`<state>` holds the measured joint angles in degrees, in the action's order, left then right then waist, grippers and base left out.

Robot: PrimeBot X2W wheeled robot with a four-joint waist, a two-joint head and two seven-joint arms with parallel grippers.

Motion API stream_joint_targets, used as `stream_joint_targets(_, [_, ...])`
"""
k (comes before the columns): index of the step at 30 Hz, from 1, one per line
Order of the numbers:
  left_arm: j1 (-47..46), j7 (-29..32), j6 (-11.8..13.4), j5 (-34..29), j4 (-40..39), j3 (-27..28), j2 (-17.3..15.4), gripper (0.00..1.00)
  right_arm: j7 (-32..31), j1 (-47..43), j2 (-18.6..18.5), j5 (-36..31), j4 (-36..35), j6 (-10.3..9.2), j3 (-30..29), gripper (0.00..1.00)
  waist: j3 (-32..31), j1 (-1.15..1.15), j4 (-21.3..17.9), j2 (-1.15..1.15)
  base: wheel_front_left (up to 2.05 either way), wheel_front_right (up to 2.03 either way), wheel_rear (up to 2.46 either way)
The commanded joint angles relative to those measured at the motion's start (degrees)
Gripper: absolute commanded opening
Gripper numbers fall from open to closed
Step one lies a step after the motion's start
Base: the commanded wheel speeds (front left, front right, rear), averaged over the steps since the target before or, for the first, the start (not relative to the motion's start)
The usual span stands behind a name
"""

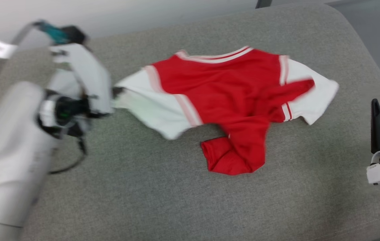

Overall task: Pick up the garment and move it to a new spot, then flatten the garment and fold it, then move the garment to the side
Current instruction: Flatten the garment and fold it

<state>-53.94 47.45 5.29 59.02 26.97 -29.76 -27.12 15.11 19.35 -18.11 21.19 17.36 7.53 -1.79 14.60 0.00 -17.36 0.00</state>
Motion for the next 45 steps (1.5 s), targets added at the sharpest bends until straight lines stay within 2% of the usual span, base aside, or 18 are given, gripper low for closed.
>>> stream_joint_targets(1, [0.2,-0.1,1.0,-0.4,-0.2,0.7,-0.9,0.0,0.0,0.5,-0.3,0.5,-0.1,-0.09,0.3,1.0,0.3,0.0,0.3,0.0,0.0,0.0,0.0])
stream_joint_targets(6, [-0.2,0.8,4.4,-1.8,1.4,2.5,-6.8,0.0,0.0,0.9,-1.1,1.0,0.0,-0.09,1.9,1.0,1.1,0.0,-0.1,0.0,0.0,0.0,0.0])
stream_joint_targets(13, [2.3,-0.9,5.0,-5.8,3.8,1.1,-12.0,0.0,-0.1,1.1,-2.4,1.5,0.4,-0.08,3.4,1.0,2.0,0.0,-0.1,0.0,0.0,0.0,0.0])
stream_joint_targets(17, [2.9,-4.9,4.7,-9.2,4.4,-0.6,-12.7,0.0,-0.5,1.6,-3.5,1.6,0.2,-0.08,4.3,1.0,2.4,0.0,1.0,0.0,0.0,0.0,0.0])
stream_joint_targets(20, [3.0,-7.2,4.6,-9.7,5.3,-0.6,-11.9,0.0,-0.9,1.9,-4.0,1.7,0.0,-0.08,5.1,1.0,2.5,0.0,1.9,0.0,0.0,0.0,0.0])
stream_joint_targets(21, [2.9,-9.6,4.2,-9.7,6.2,-0.2,-11.1,0.0,-1.4,2.4,-4.6,1.7,-0.4,-0.09,5.8,1.0,2.5,0.0,2.8,0.0,0.0,0.0,0.0])
stream_joint_targets(22, [2.8,-10.8,3.9,-9.8,6.7,-0.1,-10.6,0.13,-1.7,2.6,-4.9,1.7,-0.6,-0.08,6.2,1.0,2.5,0.0,3.4,0.0,0.0,0.0,0.0])
stream_joint_targets(23, [2.7,-12.0,3.7,-9.9,7.2,-0.1,-10.1,0.72,-2.0,2.7,-5.2,1.8,-0.8,-0.09,6.8,1.0,2.4,0.0,3.9,0.0,0.0,0.0,0.0])
stream_joint_targets(24, [2.7,-13.2,3.4,-9.9,7.6,0.0,-9.5,1.0,-2.4,2.8,-5.6,1.9,-1.0,-0.09,7.3,1.0,2.3,0.0,4.5,0.0,0.0,0.0,0.0])
stream_joint_targets(31, [5.1,-25.9,0.4,-12.5,6.9,-0.6,-6.9,1.0,-6.6,5.1,-10.1,2.1,-1.9,-0.08,13.4,1.0,1.8,0.0,9.4,0.0,0.0,0.0,0.0])
stream_joint_targets(36, [8.5,-36.8,0.4,-13.2,3.0,0.5,-3.8,1.0,-10.7,8.6,-14.5,3.1,-1.4,-0.09,18.8,1.0,2.3,0.0,13.0,0.0,0.0,0.0,0.0])
stream_joint_targets(39, [11.6,-44.9,1.0,-14.9,-0.7,0.2,-1.5,1.0,-14.4,12.0,-18.3,5.5,0.2,-0.09,22.7,1.0,3.2,0.0,15.9,0.0,0.0,0.0,0.0])
stream_joint_targets(45, [17.5,-58.7,5.3,-20.1,-8.2,-1.2,2.8,1.0,-23.5,22.0,-26.1,12.7,3.6,-0.09,29.8,1.0,7.2,0.0,21.6,0.0,0.0,0.0,0.0])
